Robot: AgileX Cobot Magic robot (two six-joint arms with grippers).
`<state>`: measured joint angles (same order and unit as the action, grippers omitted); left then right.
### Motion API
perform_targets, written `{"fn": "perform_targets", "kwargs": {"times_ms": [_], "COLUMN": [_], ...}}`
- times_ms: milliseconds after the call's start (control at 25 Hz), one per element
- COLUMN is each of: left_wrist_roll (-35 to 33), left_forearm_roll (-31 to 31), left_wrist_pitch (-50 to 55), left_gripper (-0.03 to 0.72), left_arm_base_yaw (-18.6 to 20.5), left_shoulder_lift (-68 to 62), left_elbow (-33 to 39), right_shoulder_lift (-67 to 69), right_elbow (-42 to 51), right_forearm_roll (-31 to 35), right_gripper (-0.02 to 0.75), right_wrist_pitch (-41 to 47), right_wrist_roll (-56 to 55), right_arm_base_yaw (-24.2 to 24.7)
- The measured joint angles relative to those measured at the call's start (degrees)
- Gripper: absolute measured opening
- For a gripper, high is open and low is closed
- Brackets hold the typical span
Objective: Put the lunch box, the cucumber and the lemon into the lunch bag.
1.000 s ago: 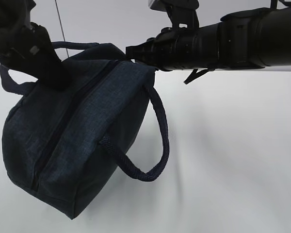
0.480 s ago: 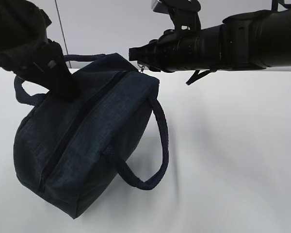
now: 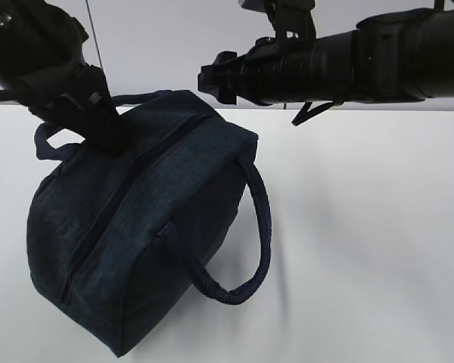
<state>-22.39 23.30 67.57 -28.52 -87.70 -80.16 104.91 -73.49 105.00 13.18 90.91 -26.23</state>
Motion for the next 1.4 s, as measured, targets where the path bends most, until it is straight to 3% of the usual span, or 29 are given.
{"fn": "perform_targets", "kwargs": {"times_ms": [360, 880, 1400], "left_wrist_roll": [3.51, 6.59, 9.14], "left_forearm_roll": [2.03, 13.01, 21.4], "left_wrist_pitch": [-6.13, -20.92, -30.87], "left_gripper": [-0.006, -0.006, -0.006], "left_arm_base_yaw": [0.0, 0.0, 0.0], "left_shoulder_lift": [-1.63, -8.87, -13.32], "left_elbow": [0.0, 0.03, 0.03], "right_shoulder_lift": [-12.73, -28.74, -33.34], "right_elbow": [0.0, 9.57, 13.0], "right_forearm_roll": [-0.1, -0.1, 0.21], "right_gripper": [0.435, 0.435, 0.435], "right_wrist_pitch": [-3.85, -12.14, -13.48], "right_wrist_roll": [0.0, 1.45, 2.55], "right_arm_base_yaw": [0.0, 0.08, 0.08]}}
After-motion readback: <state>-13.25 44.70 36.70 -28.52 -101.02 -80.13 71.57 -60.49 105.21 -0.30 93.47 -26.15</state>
